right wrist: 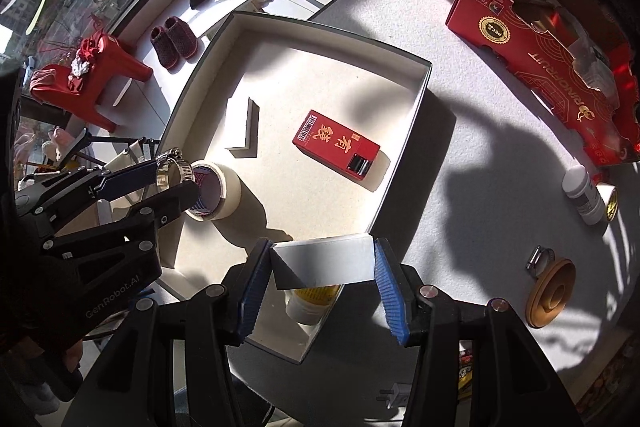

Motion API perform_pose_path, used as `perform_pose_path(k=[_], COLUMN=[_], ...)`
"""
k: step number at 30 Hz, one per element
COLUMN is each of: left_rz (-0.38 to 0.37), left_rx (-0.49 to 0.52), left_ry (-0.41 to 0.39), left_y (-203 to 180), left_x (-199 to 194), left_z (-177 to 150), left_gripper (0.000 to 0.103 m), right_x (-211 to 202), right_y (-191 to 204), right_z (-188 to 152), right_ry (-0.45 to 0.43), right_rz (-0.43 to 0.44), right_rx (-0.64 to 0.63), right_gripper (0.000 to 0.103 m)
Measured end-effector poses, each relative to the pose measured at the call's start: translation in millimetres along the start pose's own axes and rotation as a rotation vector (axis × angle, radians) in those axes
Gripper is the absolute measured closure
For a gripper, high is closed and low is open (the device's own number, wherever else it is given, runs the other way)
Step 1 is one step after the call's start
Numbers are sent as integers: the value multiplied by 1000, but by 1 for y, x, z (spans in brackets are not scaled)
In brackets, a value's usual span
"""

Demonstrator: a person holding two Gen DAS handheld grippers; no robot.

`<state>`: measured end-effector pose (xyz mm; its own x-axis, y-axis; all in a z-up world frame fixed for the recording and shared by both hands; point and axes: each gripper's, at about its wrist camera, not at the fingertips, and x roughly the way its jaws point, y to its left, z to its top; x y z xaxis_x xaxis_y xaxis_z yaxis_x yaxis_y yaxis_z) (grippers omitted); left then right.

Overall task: Organize rigid objects
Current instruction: 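Carry the hose clamp in the left tool and white block in the right tool over the tray, then open the left tool to drop the hose clamp while the right tool releases the white block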

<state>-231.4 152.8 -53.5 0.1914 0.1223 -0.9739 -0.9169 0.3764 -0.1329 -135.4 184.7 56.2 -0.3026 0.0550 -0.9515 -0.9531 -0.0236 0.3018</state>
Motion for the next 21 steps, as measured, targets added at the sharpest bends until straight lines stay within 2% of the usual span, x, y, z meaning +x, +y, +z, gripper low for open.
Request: perform_pose_path(k=[18, 21], left_rz=[45, 72], left_rx=[78, 83], left_ry=[-2, -4], left_y=[-14, -14], left_x=[24, 26], left_z=[28, 29], left_gripper=[61, 59], right_x=[22, 25], right_y=[-17, -15], right_z=[41, 45], right_ry=[-8, -4], right_rz=[-30, -32], right_rx=[26, 12], right_gripper=[51, 51])
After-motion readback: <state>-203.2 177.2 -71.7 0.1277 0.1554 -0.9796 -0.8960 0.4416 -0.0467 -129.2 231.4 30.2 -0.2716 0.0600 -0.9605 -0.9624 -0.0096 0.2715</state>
